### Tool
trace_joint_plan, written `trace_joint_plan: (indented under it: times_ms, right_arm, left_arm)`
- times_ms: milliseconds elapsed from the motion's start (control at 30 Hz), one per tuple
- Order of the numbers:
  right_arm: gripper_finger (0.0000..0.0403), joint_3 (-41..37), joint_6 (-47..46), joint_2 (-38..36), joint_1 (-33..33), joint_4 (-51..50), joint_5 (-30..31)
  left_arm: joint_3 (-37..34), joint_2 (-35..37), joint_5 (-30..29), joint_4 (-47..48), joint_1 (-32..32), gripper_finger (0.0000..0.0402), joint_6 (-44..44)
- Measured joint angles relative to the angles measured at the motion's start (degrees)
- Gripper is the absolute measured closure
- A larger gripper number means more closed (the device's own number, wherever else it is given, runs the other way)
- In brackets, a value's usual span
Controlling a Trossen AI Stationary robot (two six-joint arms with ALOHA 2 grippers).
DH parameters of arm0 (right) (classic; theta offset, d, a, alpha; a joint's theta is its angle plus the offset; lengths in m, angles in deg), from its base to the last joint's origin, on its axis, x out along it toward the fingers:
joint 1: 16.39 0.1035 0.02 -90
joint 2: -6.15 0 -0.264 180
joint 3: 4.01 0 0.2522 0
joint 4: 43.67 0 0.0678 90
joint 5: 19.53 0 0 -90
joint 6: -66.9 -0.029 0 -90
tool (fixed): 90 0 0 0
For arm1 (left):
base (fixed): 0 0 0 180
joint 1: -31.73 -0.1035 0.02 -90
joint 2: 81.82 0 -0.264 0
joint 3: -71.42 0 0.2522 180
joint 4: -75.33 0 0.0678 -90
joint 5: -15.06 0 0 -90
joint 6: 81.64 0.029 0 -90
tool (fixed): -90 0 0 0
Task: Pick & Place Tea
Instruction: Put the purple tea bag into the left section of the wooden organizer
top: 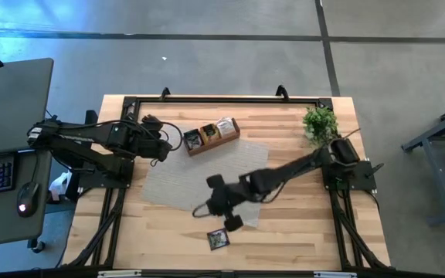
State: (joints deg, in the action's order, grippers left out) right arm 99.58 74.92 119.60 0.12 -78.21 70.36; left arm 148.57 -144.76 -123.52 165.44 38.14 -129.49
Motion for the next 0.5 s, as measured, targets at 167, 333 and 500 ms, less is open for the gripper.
trace_joint_plan:
  times_ms: [167,333,500]
  right_arm:
    - [0.0326,-0.01,-8.03,0.98,5.09,1.12,4.35]
    - [0.0298,-0.29,-12.6,2.36,10.28,-2.87,3.93]
    - [0.0325,-6.64,-15.31,3.42,13.49,1.36,9.01]
  left_arm:
    - [-1.0,0.0,9.32,-5.54,0.99,0.0392,-0.28]
    - [-7.25,0.0,21.42,-22.58,9.38,0.0392,2.6]
    - [-18.87,-1.34,23.33,-47.41,20.75,0.0392,-0.22]
